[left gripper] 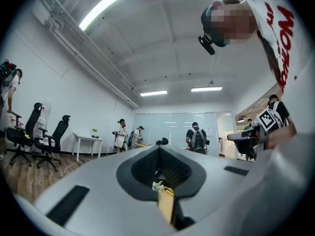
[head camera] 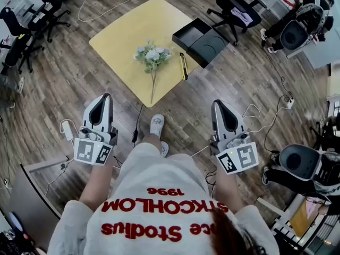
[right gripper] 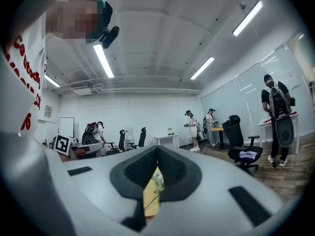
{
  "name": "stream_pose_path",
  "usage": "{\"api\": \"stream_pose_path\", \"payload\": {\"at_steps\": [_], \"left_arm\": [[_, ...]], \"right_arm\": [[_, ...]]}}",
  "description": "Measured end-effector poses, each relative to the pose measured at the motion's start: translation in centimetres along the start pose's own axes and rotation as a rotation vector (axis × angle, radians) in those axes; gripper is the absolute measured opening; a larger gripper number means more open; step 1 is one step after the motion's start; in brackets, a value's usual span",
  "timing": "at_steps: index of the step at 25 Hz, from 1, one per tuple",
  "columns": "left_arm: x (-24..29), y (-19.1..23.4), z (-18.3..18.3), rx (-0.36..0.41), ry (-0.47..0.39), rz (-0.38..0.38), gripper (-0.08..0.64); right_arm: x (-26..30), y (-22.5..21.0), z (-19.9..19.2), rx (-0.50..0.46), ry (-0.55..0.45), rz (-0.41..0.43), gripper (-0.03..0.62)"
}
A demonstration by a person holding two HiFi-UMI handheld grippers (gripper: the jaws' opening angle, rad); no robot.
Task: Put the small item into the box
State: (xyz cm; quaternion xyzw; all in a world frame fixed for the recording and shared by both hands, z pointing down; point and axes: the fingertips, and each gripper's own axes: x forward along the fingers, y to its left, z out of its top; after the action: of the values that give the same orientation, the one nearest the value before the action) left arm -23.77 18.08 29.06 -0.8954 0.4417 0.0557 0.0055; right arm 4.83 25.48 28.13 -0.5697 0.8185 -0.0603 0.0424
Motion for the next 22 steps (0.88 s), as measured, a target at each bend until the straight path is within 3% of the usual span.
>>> {"api": "stream_pose_path", "payload": {"at_steps": [8,22], "left_arm": [[4.1,1.6,-1.4,-0.025,-0.014,0.008,0.002],[15.5,6.7,-2.6,-0.049,-0.038,0.01,0.002]], "right_arm": [[2.9,-2.2,-0.4,-0.006,0.027,0.007,0.005],[14.0,-7.9,0.3,0.0,0.048,0.033,0.005]]}}
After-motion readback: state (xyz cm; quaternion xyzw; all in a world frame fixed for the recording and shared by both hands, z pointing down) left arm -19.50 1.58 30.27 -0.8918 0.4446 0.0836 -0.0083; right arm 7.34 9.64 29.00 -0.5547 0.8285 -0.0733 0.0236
